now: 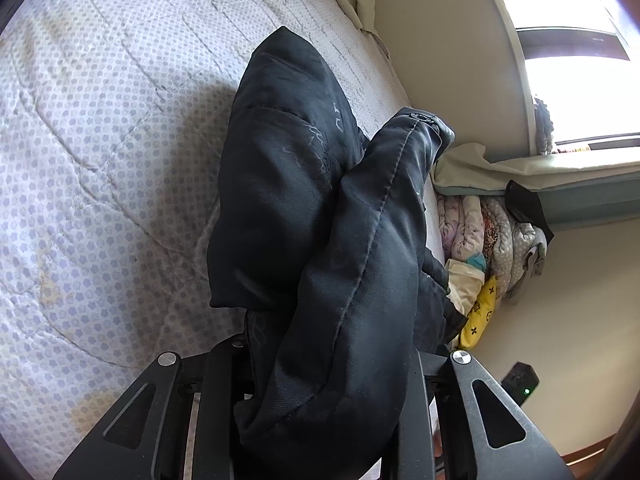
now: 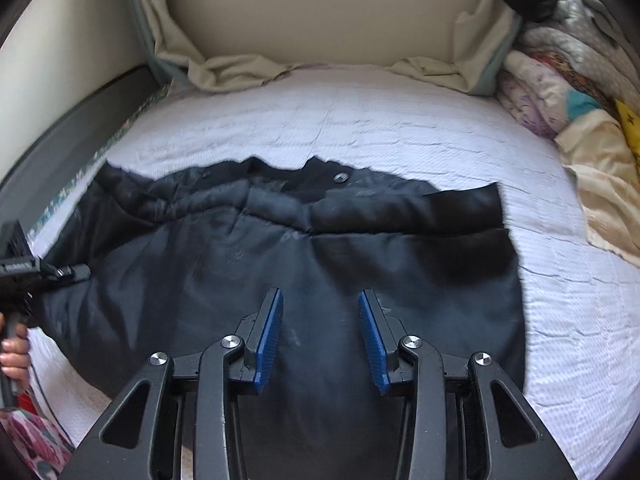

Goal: Fold large clothes

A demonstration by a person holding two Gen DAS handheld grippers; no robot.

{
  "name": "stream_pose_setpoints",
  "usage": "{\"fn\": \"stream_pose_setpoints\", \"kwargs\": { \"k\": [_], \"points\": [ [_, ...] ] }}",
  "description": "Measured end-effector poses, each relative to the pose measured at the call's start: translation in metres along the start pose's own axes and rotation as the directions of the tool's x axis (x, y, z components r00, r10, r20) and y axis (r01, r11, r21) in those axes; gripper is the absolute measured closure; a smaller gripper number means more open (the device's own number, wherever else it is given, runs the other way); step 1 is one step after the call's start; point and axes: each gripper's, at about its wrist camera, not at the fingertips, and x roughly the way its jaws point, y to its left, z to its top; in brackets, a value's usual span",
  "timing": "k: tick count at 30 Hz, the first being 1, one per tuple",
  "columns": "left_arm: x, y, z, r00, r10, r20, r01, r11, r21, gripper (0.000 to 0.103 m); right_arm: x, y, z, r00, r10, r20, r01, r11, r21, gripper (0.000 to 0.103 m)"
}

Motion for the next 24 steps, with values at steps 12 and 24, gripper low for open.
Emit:
{"fn": "stream_pose_setpoints", "kwargs": {
  "k": [12, 24],
  "points": [
    [-0.009, -0.022, -0.002, 1.0, -0.005, 0.026, 0.002, 0.997, 0.081, 0.075, 0.037, -0.009, 0.002, 0.999, -0.032, -0.038, 0.034, 0.998, 0.053, 0.068],
    [-0.022, -0.157, -0.044, 0.992, -0.008, 0.126, -0.051, 0.889, 0.455, 0.076, 0.076, -0.014, -0.013, 0.998, -0.037, -0.047, 0.04, 0.997, 0.06, 0.068]
  ]
}}
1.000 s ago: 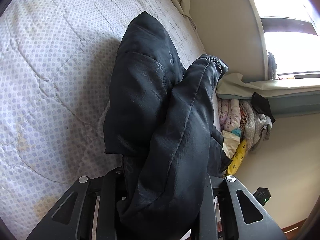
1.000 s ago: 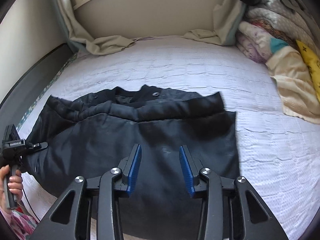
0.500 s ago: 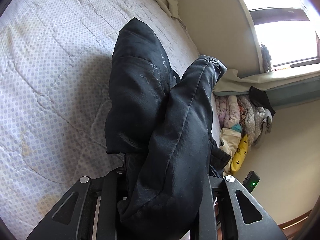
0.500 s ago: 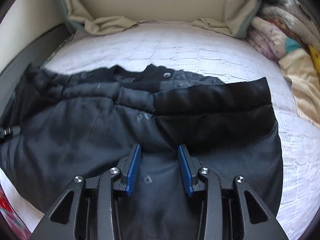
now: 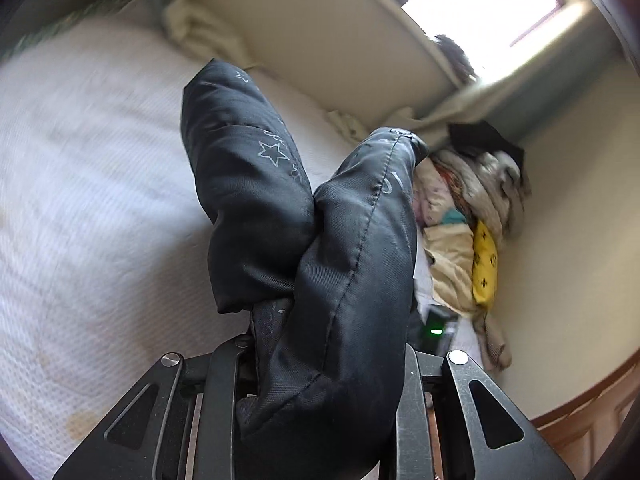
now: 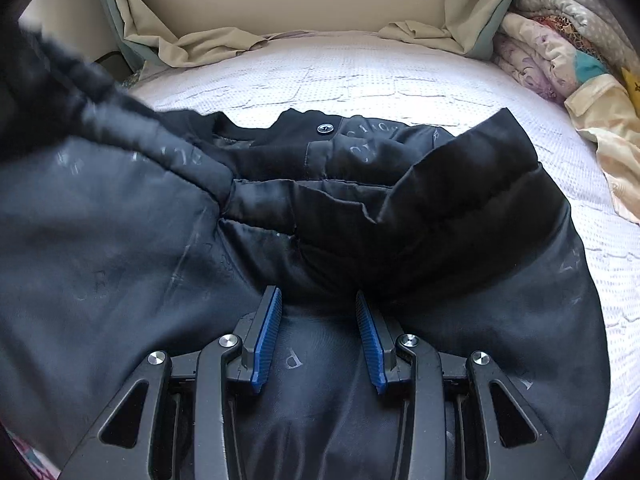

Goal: Fold large clothes

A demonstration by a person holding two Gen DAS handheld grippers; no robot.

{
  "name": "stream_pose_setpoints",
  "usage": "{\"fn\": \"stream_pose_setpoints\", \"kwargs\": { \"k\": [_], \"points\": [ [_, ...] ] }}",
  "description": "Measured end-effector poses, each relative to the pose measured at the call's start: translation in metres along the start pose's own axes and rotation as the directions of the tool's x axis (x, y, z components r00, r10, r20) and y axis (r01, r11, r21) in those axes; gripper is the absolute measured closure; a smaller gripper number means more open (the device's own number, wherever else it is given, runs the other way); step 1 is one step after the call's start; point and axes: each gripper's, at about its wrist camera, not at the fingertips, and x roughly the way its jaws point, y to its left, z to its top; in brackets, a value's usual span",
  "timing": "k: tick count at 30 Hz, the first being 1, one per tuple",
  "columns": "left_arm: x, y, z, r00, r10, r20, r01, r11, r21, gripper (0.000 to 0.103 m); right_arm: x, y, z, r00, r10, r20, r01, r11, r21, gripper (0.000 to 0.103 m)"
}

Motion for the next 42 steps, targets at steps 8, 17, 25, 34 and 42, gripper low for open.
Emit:
{"fn": "stream_pose_setpoints", "kwargs": {
  "k": [8, 17, 25, 34, 42],
  "points": [
    [0.038, -0.103, -0.009, 0.998, 0.038, -0.039, -0.032, 0.988, 0.153, 0.076, 0.003, -0.001, -0.003, 1.0, -0.006, 0.026, 0.005, 1.0, 0.015, 0.068],
    [0.098, -0.178, -0.033, 0.984, 0.161, -0.077, -0.134, 0.951, 0.279, 0.073, -0.007, -0.037, 0.004, 0.984, 0.177, -0.014, -0.173, 0.973, 0.155, 0.068],
    [0.136, -0.207, -0.067, 0.972, 0.2, -0.121, -0.149, 0.928, 0.341, 0.071, -0.08, -0.154, -0.007, 0.92, 0.384, 0.077, -0.364, 0.764, 0.532, 0.049],
    [0.197, -0.245, -0.144, 0.937, 0.334, -0.106, -0.223, 0.801, 0.556, 0.06, -0.115, -0.248, -0.034, 0.764, 0.536, 0.359, -0.617, 0.443, 0.651, 0.024],
    [0.216, -0.26, -0.188, 0.925, 0.381, 0.003, -0.274, 0.661, 0.699, 0.044, -0.114, -0.248, -0.018, 0.853, 0.424, 0.304, -0.513, 0.573, 0.64, 0.048]
  ]
}}
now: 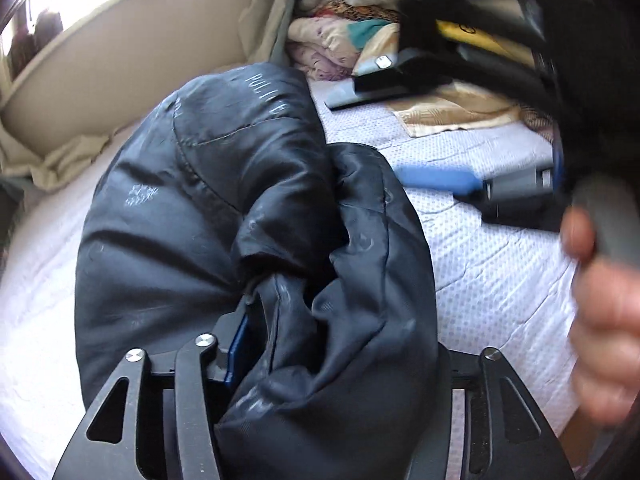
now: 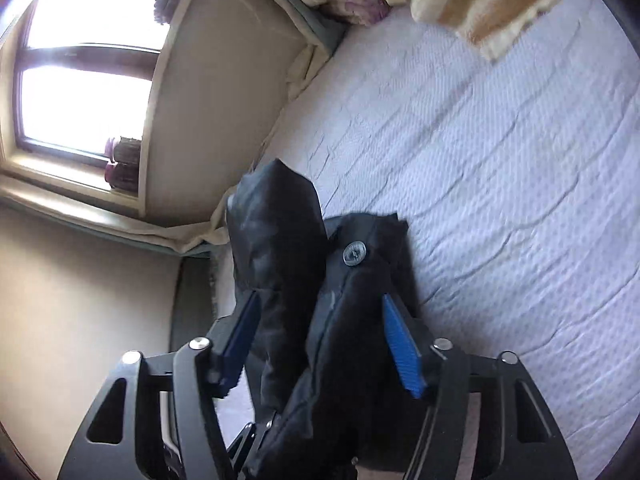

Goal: Fold large clothes

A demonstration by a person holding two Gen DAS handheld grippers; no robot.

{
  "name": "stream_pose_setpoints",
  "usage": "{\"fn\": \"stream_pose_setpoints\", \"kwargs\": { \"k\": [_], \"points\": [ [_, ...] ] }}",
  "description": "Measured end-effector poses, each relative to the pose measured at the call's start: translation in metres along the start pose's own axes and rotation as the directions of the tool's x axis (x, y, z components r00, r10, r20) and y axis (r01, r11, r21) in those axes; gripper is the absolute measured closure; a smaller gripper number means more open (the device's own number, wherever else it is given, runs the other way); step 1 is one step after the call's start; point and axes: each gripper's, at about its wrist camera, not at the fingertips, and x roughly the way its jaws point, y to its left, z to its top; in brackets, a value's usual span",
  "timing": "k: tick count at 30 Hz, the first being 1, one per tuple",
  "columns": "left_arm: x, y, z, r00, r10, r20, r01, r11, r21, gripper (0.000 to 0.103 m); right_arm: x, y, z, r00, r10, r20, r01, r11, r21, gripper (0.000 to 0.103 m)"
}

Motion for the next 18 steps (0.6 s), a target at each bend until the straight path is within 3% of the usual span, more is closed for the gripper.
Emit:
{"fn": "stream_pose_setpoints", "kwargs": {
  "k": [4, 6, 10, 13, 18],
  "points": [
    [0.001, -0.007, -0.011, 1.0, 0.01, 0.028, -0.012, 0.998, 0.065, 0.039, -0.003, 0.025, 0.005, 0.999, 0.039, 0.012, -0.037, 0.992, -0.124, 0.06],
    [0.0, -0.008, -0.014, 0.999, 0.006, 0.04, -0.009, 0.996, 0.085, 0.036, 0.007, 0.033, 0.007, 0.997, 0.072, -0.041, -0.079, 0.98, -0.181, 0.063],
    [0.002, -0.01, -0.017, 0.999, -0.011, 0.041, 0.006, 0.994, 0.109, 0.029, 0.037, 0.032, 0.008, 0.986, 0.083, -0.146, -0.109, 0.977, -0.183, 0.064],
    [0.004, -0.006, -0.014, 0.999, -0.028, 0.028, 0.025, 0.993, 0.111, 0.025, 0.048, 0.024, 0.007, 0.983, 0.019, -0.185, -0.054, 0.982, -0.181, 0.071],
    [-0.012, 0.005, -0.011, 0.996, -0.084, -0.019, 0.085, 0.989, 0.118, 0.022, 0.058, 0.015, 0.004, 0.974, -0.131, -0.186, 0.086, 0.968, -0.234, 0.073]
  ]
}}
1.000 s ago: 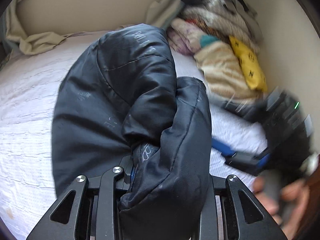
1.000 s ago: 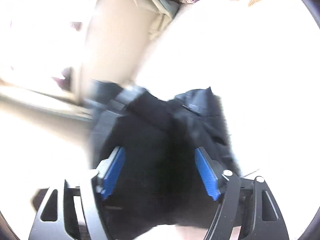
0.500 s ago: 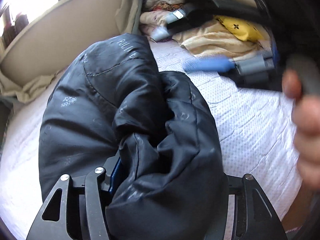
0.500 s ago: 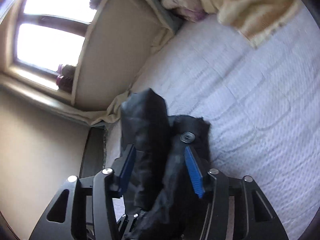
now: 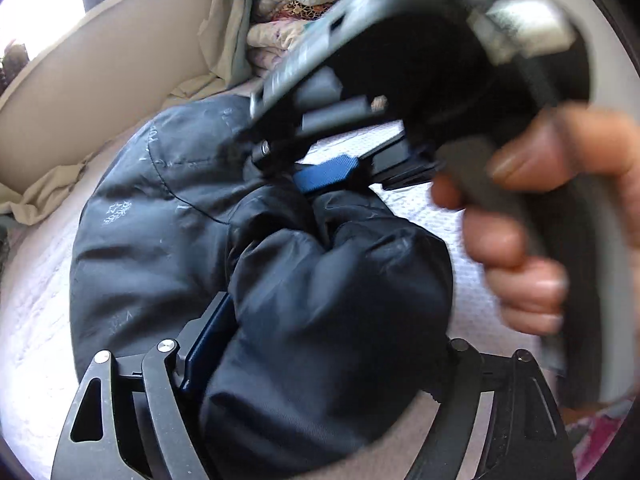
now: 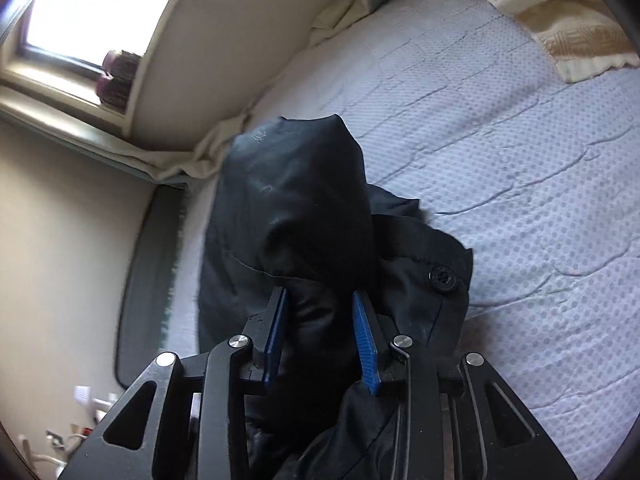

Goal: Fold large clothes

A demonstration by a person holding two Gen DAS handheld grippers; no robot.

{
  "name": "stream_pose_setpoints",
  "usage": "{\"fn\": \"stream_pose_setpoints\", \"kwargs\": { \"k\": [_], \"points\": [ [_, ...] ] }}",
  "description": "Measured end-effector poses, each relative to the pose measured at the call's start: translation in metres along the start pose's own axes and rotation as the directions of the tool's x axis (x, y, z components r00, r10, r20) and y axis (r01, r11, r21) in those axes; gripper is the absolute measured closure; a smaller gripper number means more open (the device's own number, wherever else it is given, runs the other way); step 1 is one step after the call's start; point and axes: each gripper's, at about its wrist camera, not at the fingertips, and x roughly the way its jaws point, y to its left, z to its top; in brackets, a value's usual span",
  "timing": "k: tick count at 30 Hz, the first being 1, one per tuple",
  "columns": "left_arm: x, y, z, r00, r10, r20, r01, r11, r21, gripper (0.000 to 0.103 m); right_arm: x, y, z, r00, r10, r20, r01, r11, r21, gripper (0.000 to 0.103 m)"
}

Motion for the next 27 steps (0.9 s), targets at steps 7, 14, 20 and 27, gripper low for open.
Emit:
{"fn": "stream_pose_setpoints", "kwargs": {
  "k": [7, 14, 20, 27],
  "points": [
    [-0.06, 0.047, -0.023, 0.983, -0.183, 0.004, 0.183, 0.982, -0.054, 0.02, -0.002, 0.001, -0.001, 0.999, -0.051, 0.0, 0.051, 0.999, -0.018, 0.073],
    [-0.076, 0.121, -0.037, 0.969, -0.211, 0.129, 0.235, 0.946, -0.224, 0.02, -0.005, 0.004, -0.004, 0.995, -0.098, 0.007, 0.099, 0.995, -0.006, 0.073],
    [-0.023, 0.127, -0.04, 0.937, -0.347, 0.026, 0.343, 0.908, -0.239, 0.019, -0.008, 0.011, -0.011, 0.989, -0.15, 0.003, 0.15, 0.989, -0.01, 0.07],
    [-0.02, 0.119, -0.043, 0.934, -0.355, 0.045, 0.357, 0.916, -0.181, 0.014, -0.031, 0.015, -0.012, 0.993, -0.109, 0.056, 0.108, 0.994, 0.019, 0.031]
  ]
}}
